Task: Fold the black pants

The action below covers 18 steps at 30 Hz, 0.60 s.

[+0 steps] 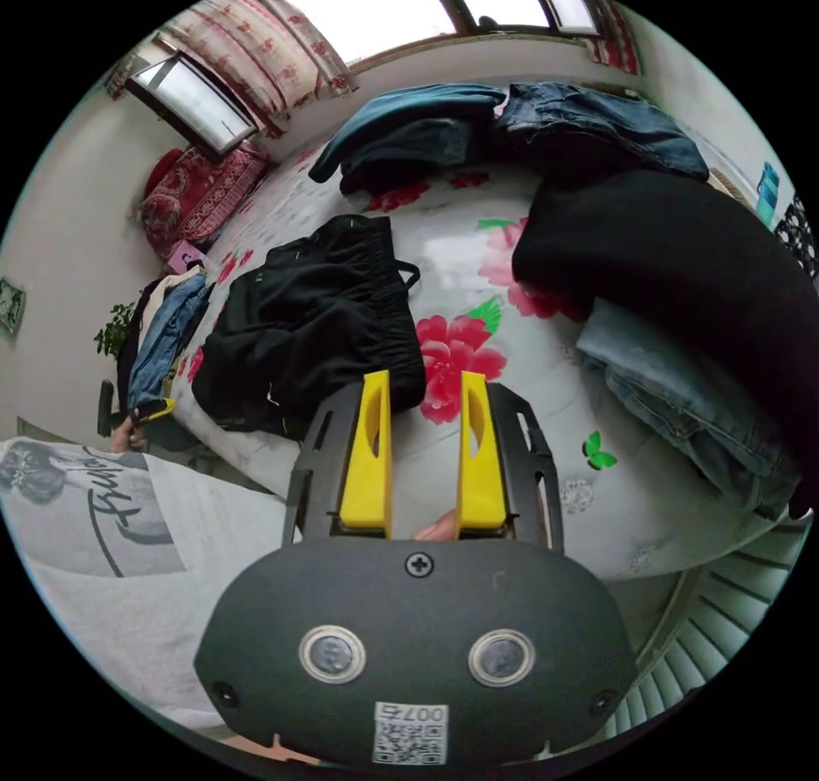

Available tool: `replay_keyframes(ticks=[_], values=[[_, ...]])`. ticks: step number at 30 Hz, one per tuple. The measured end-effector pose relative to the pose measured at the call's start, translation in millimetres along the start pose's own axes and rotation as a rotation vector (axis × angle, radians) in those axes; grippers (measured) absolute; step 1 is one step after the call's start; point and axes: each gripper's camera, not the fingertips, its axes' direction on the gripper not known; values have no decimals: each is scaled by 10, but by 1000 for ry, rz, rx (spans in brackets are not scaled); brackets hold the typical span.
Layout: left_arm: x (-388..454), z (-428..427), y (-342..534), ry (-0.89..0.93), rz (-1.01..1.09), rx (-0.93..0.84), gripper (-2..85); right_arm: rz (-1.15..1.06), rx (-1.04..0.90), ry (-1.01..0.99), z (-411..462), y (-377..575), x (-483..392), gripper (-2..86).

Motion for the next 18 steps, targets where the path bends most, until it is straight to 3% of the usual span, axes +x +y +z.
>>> replay_keyframes(ticks=[5, 7, 10, 12, 16, 18], values=[[-286, 137, -234, 17, -32, -8, 120, -6, -74, -25, 155, -237, 54, 96], [-348, 286, -353, 18, -59, -63, 119, -6, -187, -12, 426, -294, 47, 93], [-269, 311, -466, -117, -41, -87, 77, 31, -264, -40, 687, -288, 70, 77], [-60, 322, -510, -236, 100, -121, 7, 55, -279, -74, 790, -303, 79, 59], [40, 300, -621, -160, 221, -173, -7, 77, -285, -83, 878, -472, 71, 14], [-160, -67, -829, 40, 139, -66, -9, 93, -178, -227, 687, -615, 105, 6]])
